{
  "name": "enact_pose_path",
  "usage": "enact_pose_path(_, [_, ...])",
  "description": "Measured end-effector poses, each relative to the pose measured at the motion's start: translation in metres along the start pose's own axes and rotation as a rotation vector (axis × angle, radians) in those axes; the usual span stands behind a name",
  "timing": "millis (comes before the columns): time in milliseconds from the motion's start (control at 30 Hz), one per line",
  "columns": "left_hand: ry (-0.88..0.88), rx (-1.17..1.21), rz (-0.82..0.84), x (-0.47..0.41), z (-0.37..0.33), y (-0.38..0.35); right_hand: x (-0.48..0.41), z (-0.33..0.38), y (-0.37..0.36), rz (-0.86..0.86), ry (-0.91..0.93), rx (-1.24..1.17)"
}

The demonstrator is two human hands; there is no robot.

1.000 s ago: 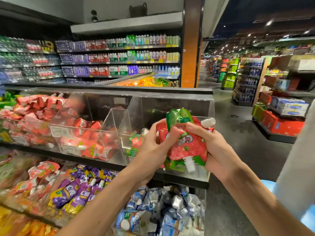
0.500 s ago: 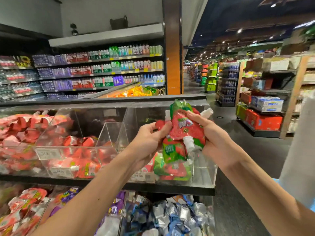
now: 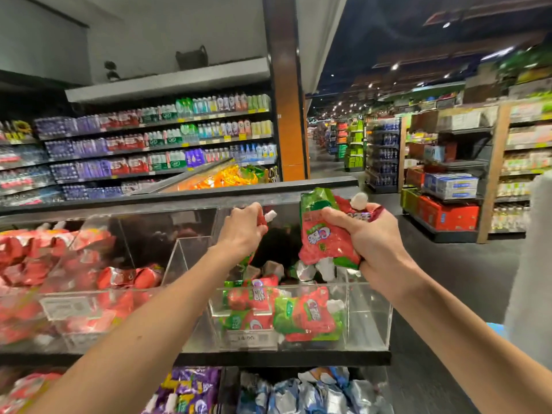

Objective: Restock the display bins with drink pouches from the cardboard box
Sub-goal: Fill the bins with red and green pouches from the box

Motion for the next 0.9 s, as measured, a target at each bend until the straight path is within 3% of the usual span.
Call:
enact_pose_path(200, [-0.200, -0.427, 0.151, -0.004, -0.010, -0.044, 0.001, -0.005, 0.002, 0.029, 0.009, 0.061])
enact_pose_path(367, [-0.099, -0.261, 0.295, -0.009, 0.006, -0.057, -0.004, -0.006, 0.007, 0.043, 0.019, 0.098])
enact_pose_path(533, [-0.119, -0.176, 0.720, 0.001, 0.018, -0.062, -0.013, -0.012, 0.010, 0.028, 0.010, 0.117])
enact_pose_path(733, [-0.196, -0.171, 0.413, -0.009, 0.023, -0.056, -0.018, -0.018, 0.005, 0.019, 0.014, 0.165])
enact_pose_path(900, [-0.260, -0.282, 0.355, -0.009, 0.017, -0.065, -0.019, -0.018, 0.002, 0.026, 0.043, 0.214])
Point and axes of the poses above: each hand's wrist, its own x-axis away from the middle knuckle, its own y-axis out of the back of the hand, z = x × y, the point moved 8 cm from there along -x, towards the middle knuckle, and after that the axes turned 9 degrees about -x, right-handed, at the moved point
